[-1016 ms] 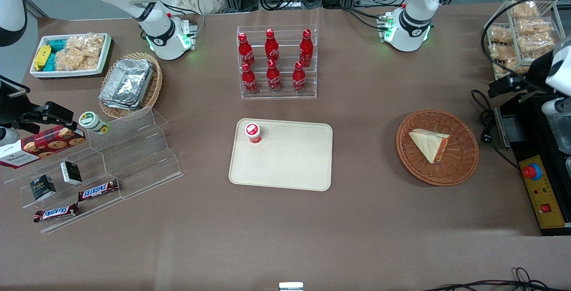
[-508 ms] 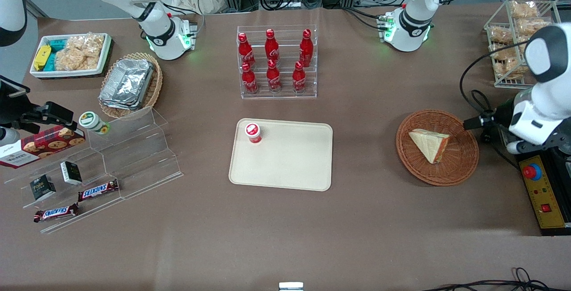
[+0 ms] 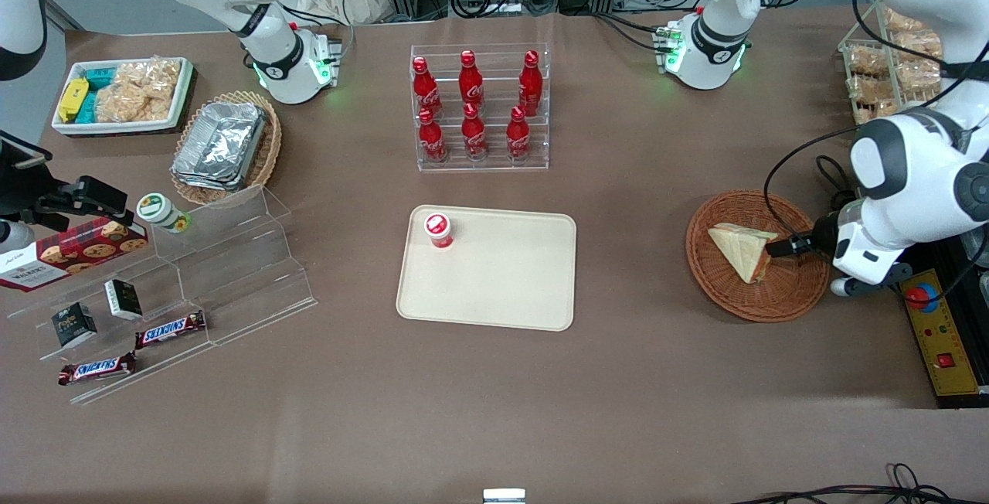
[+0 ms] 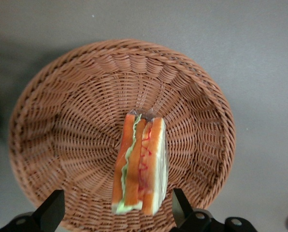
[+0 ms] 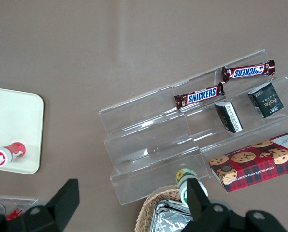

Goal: Place sandwich from basket to tray
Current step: 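Lower the left gripper and close it on the wrapped sandwich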

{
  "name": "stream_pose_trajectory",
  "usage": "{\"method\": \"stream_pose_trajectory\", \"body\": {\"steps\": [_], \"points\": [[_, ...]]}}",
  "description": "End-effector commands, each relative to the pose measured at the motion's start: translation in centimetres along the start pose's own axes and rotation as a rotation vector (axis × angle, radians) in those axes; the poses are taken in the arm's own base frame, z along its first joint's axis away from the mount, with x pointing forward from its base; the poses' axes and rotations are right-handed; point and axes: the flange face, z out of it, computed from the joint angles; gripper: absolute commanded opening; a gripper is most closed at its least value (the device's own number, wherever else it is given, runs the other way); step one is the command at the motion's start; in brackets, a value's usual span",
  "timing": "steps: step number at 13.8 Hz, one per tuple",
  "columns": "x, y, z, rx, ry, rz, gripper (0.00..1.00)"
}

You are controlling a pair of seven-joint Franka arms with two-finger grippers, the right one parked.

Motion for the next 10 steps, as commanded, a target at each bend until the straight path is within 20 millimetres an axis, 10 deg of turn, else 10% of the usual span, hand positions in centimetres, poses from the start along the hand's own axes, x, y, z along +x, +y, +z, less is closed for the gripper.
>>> {"method": "stream_pose_trajectory", "body": {"steps": [1, 7, 10], "points": [[0.2, -0.1, 1.6, -0.038, 0.003, -0.046, 1.00], [-0.2, -0.4, 6.2, -0.052, -0.002, -0.077, 1.00], [-0.2, -0.5, 7.0, -0.050, -0.011, -0.082, 0.67]]}}
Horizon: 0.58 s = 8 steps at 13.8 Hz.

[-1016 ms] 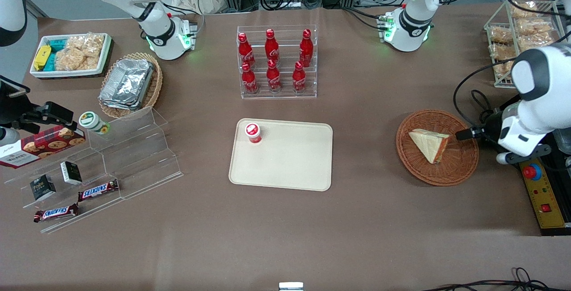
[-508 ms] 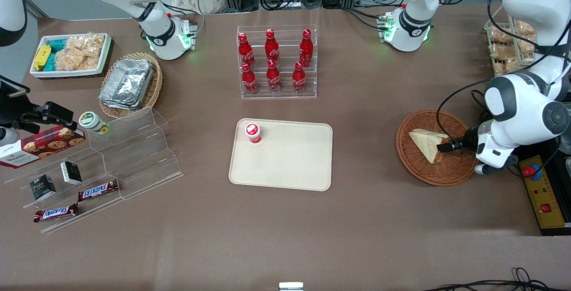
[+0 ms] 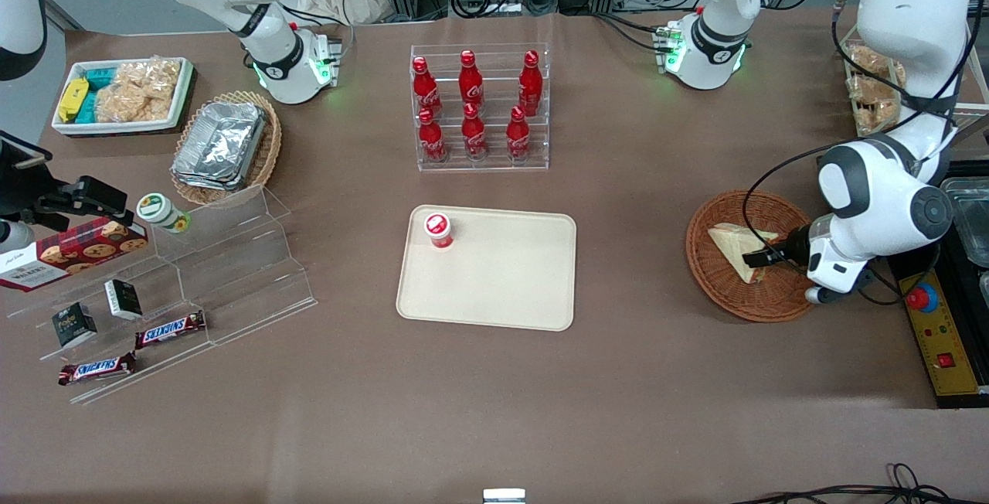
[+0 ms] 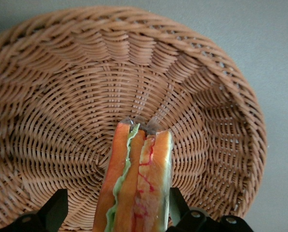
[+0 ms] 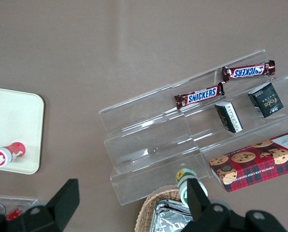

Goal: Place sandwich from basket to tray
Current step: 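Lower the left gripper and close it on the wrapped sandwich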

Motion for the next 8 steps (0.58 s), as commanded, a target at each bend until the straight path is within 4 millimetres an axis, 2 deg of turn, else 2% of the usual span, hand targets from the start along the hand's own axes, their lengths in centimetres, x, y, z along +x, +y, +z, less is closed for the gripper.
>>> {"method": "stream_pose_trajectory", "body": {"steps": [1, 3, 4, 6, 8], "points": [[-0.2, 0.2, 0.2, -0.013, 0.009, -0.019, 0.53], [-0.1, 0.3, -0.3, -0.026, 0.010, -0.027, 0.32], [0.0, 0.6, -1.1, -0.031, 0.020, -0.041, 0.25], [0.4, 1.8, -2.9, -0.041, 0.053, -0.075, 0.24], [0.2, 4.0, -5.3, -0.049, 0.077, -0.042, 0.22]]}}
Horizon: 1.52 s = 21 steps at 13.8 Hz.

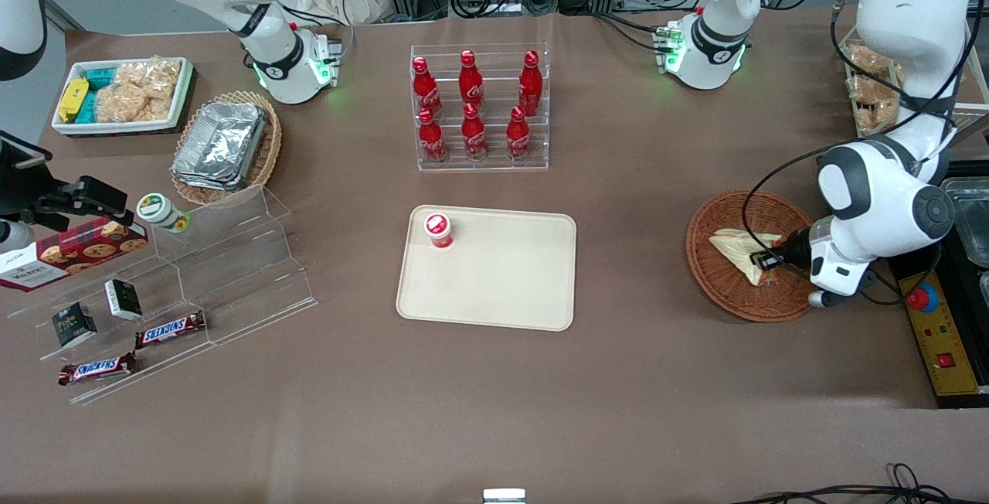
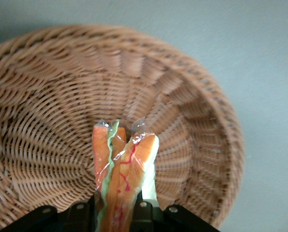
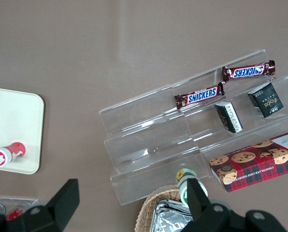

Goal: Place sandwich from basket to tray
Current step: 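Lift the sandwich out of the basket and carry it toward the cream tray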

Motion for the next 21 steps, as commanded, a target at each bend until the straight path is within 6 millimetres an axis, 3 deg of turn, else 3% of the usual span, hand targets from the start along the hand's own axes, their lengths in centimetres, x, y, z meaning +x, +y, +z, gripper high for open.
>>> {"method": "stream_pose_trajectory", "body": {"steps": [1, 6, 10, 14, 18, 21], "points": [[-0.5, 3.0, -4.3, -0.019, 0.037, 0.019, 0.22], [-3.5, 7.8, -13.6, -0.039, 0.047, 0.108, 0.22], [-9.0, 13.5, -20.2, 0.010, 0.043, 0.136, 0.23], [-14.8, 21.2, -25.9, 0.126, 0.059, 0.145, 0.23], [-19.5, 27.2, -25.7, 0.120, 0.070, 0.207, 0.23], [-21.4, 31.6, -21.9, 0.142, 0.026, 0.280, 0.24]]}}
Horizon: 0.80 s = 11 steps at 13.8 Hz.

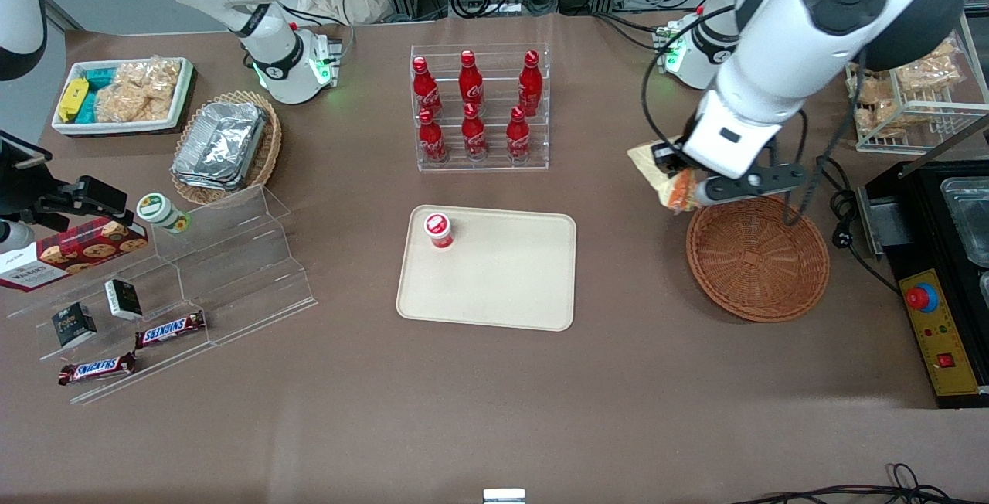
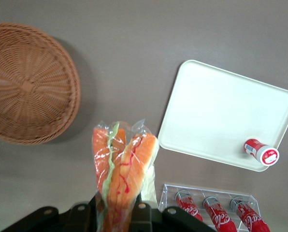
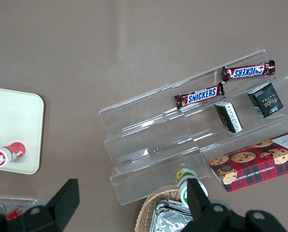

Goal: Place sandwich from basket to tray
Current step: 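Lift the sandwich out of the basket and carry it toward the cream tray, then lower the sandwich onto the cream tray and open the left gripper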

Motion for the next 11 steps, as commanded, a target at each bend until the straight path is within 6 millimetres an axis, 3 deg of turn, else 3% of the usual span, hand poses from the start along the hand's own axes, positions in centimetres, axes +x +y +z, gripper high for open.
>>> {"method": "stream_pose_trajectory", "body": {"steps": [1, 5, 11], "points": [[-0.1, 4.7, 3.1, 0.037, -0.041, 0.046, 0.24], [0.7, 7.9, 9.9, 0.062, -0.084, 0.081, 0.24], [3.1, 12.1, 22.0, 0.041, -0.073, 0.112, 0.26]]}}
